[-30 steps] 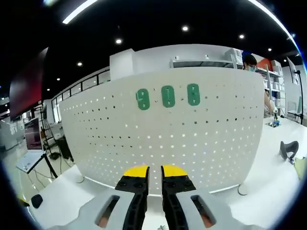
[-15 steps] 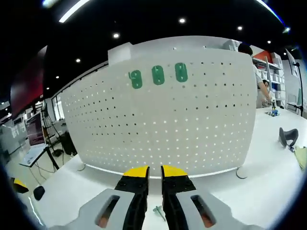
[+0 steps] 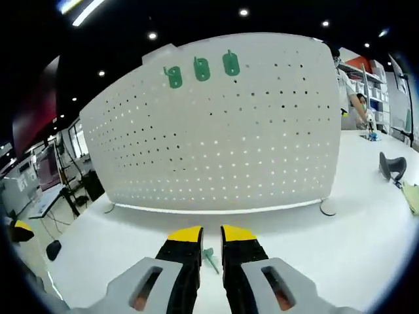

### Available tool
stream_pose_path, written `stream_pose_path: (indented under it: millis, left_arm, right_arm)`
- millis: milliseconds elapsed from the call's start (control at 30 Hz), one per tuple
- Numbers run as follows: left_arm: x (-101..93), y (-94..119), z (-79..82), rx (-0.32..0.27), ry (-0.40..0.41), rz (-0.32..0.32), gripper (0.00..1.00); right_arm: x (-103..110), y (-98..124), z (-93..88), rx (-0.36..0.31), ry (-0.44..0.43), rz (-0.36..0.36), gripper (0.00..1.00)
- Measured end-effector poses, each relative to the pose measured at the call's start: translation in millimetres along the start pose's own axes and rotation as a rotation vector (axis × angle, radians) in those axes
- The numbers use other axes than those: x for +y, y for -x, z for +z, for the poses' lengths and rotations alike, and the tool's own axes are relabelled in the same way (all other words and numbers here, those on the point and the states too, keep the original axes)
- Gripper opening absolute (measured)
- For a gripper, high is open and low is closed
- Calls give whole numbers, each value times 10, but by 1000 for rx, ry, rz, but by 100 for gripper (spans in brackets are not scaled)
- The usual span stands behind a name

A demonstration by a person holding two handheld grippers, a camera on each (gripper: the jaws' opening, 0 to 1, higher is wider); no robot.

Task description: Insert the hook assembly into the mounting plate slot until the hook locks in place.

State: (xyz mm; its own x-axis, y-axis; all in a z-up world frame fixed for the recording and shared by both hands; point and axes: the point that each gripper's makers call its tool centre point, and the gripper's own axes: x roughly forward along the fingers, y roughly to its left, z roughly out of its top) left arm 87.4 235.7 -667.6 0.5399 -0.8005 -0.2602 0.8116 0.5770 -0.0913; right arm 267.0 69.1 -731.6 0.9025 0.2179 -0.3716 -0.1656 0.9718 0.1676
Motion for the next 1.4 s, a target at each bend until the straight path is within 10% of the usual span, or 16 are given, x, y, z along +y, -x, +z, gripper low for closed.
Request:
stream_pose_path:
  millis: [1400]
  left_arm:
    - [139,17,-258,73,82,30,91]
  right_arm:
    - [-1,-527,-906,235,11,55,12]
